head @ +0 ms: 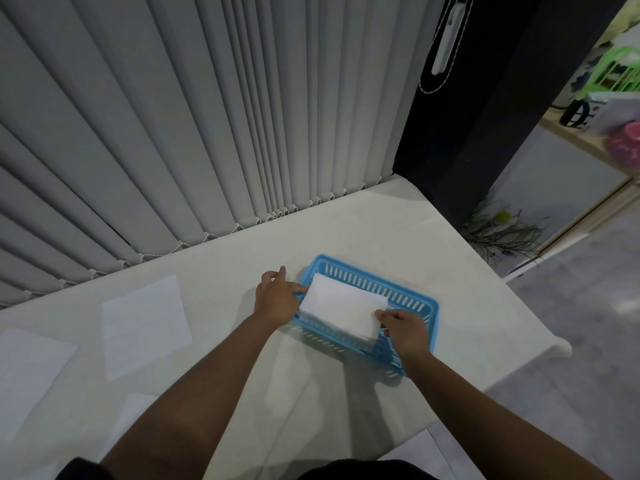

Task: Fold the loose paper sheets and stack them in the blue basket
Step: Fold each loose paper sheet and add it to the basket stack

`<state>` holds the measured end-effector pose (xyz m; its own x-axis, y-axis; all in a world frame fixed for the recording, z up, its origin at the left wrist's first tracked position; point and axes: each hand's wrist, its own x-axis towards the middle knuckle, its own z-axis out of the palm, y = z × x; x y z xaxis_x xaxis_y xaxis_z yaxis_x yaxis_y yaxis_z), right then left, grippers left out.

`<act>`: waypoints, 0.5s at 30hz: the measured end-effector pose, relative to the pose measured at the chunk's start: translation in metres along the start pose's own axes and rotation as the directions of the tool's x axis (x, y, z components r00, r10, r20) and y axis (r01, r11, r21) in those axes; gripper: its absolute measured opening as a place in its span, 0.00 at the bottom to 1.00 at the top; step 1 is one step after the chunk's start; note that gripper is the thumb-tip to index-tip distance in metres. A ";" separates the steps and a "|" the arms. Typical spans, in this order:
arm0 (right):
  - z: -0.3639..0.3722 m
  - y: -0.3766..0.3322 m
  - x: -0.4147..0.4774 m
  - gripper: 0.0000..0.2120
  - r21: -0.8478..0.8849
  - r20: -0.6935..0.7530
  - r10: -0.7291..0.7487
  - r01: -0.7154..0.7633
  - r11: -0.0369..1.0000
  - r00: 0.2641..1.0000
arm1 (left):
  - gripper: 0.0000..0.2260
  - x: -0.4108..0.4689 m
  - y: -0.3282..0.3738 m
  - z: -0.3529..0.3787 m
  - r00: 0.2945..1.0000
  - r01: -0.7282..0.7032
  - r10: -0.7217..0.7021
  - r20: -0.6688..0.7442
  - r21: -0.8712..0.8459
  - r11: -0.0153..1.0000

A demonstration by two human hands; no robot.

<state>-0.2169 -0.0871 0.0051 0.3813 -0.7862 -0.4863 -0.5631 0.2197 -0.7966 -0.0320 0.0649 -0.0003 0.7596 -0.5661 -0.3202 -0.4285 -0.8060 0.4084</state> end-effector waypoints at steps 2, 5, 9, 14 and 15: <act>0.001 0.001 0.001 0.07 -0.003 0.001 0.013 -0.013 1.000 1.000 | 0.20 0.000 -0.001 0.001 1.000 -0.005 0.005 0.009 -0.001 1.000; 0.001 0.004 0.002 0.07 -0.012 -0.001 0.011 -0.011 1.000 1.000 | 0.21 -0.001 -0.001 0.002 1.000 -0.008 0.008 0.018 0.013 1.000; -0.001 0.008 0.003 0.09 -0.041 -0.047 -0.003 0.001 0.999 0.999 | 0.21 -0.003 0.000 0.003 1.000 -0.013 0.012 0.017 0.060 0.998; -0.007 0.011 0.001 0.10 -0.062 -0.032 -0.014 0.012 0.998 0.999 | 0.21 -0.007 0.005 0.005 0.999 -0.022 0.020 0.026 0.075 0.997; -0.008 0.011 0.000 0.09 -0.065 -0.024 -0.018 0.017 0.998 1.000 | 0.21 -0.008 0.006 0.005 0.999 -0.021 0.019 0.029 0.080 0.997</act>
<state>-0.2289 -0.0892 -0.0011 0.3740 -0.8035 -0.4632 -0.6035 0.1685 -0.7794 -0.0430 0.0633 0.0003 0.7370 -0.5862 -0.3366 -0.4825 -0.8049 0.3455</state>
